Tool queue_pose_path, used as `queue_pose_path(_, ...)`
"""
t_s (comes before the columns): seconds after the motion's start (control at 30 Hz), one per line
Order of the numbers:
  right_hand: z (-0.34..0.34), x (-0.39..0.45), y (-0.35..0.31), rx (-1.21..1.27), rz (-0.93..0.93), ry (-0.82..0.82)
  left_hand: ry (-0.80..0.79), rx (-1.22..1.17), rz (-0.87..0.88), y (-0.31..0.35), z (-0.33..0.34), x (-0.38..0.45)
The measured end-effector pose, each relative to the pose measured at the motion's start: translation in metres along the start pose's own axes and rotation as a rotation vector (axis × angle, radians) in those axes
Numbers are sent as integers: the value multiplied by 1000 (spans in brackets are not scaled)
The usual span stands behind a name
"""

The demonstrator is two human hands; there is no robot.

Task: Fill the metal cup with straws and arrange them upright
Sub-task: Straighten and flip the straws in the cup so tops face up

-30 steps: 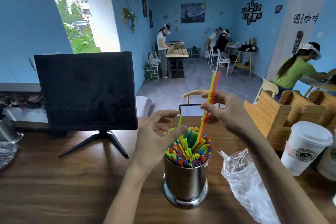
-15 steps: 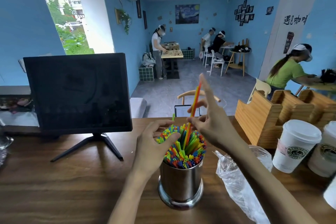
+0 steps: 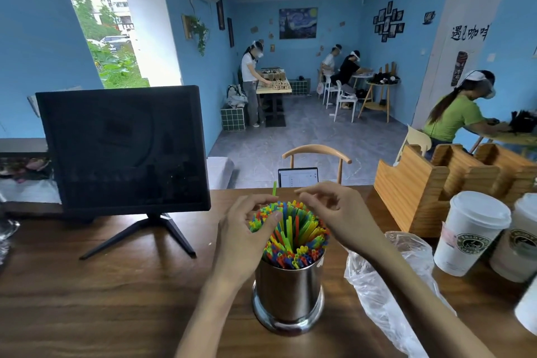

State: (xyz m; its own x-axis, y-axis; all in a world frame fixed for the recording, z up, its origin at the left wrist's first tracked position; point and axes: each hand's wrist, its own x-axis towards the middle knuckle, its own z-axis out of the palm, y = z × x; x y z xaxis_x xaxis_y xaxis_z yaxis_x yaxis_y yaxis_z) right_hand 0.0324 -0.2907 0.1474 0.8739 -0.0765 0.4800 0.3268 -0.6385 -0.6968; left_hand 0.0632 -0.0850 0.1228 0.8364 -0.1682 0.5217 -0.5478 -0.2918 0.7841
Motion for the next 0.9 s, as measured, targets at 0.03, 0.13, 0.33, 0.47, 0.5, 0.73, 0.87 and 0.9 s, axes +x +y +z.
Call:
queue_pose_path(0.03,-5,-1,3,77,59,24,15,21,15,1,1,0)
queue_pose_path(0.13,-23,-2,18,226,244,-134,33,65,30,-1,3,-1)
queue_pose_path(0.33,-39,-7,40,529,420,-571,-260,64,-7,-4,7,10)
queue_pose_path(0.47,-30,-11,43,552,427,-551,-267,206,-71,-8,7,6)
queue_pose_path(0.5,-29,-11,42,567,442,-544,-224,221,-75,-11,6,4)
queue_pose_path(0.73,-28,-9,38,547,589,-494,-191,168,-89,-22,10,1)
queue_pose_path(0.87,-30,-7,40,600,620,-461,-170,140,-101,-23,12,1)
queue_pose_path(0.9,-29,-7,40,611,612,-451,-166,132,-106,-23,13,1)
